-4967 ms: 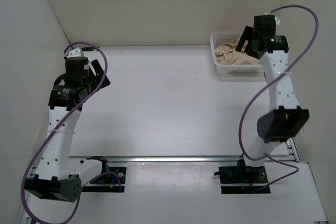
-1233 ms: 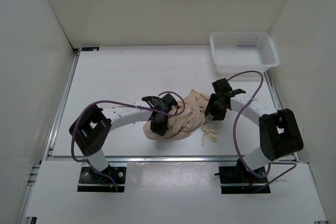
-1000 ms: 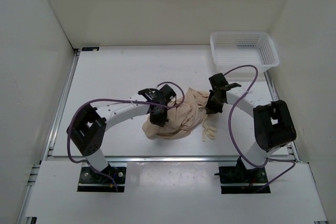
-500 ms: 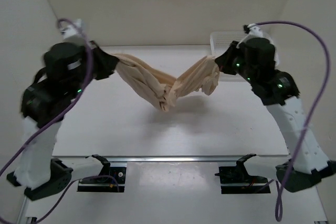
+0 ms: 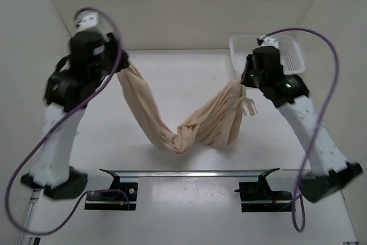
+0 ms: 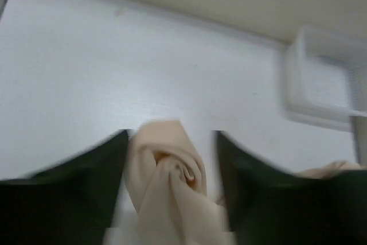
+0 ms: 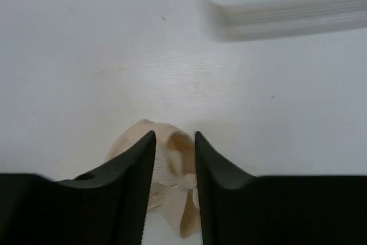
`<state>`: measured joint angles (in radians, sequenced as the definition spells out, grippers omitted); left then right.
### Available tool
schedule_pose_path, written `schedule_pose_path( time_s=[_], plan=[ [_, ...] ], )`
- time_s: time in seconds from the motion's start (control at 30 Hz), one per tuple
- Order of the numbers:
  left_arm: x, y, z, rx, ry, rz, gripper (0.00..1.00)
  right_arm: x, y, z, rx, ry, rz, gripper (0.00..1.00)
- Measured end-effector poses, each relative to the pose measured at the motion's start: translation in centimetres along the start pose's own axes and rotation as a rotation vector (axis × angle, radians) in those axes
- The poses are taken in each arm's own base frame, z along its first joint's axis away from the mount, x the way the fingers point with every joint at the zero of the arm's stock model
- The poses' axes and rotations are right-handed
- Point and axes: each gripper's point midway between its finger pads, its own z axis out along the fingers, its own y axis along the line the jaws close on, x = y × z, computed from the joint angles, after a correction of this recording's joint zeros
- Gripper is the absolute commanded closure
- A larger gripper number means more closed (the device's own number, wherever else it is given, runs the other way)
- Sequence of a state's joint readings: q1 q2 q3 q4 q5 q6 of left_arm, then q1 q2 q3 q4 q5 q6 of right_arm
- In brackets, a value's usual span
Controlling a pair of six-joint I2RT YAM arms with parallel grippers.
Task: Fold and stack the trousers
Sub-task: Flatten the trousers out
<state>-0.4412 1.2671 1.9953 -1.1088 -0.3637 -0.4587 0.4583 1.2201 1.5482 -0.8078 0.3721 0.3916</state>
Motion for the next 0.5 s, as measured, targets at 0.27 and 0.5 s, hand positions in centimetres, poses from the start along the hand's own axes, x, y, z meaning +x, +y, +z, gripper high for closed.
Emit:
schedule_pose_path(
  time_s=[0.27,0.5],
  plan=[
    [18.3,8.9,17.4,-0.318,0.603,0.024,0.49,11.4,-3.5,8.6,0.198,0.364,-0.062,0.51],
    [25.6,8.8,7.8,-0.188,0.719,-0.076,0.68,16.3,-4.8,2.7,0.114,0.349,0.082,0.82]
  ],
)
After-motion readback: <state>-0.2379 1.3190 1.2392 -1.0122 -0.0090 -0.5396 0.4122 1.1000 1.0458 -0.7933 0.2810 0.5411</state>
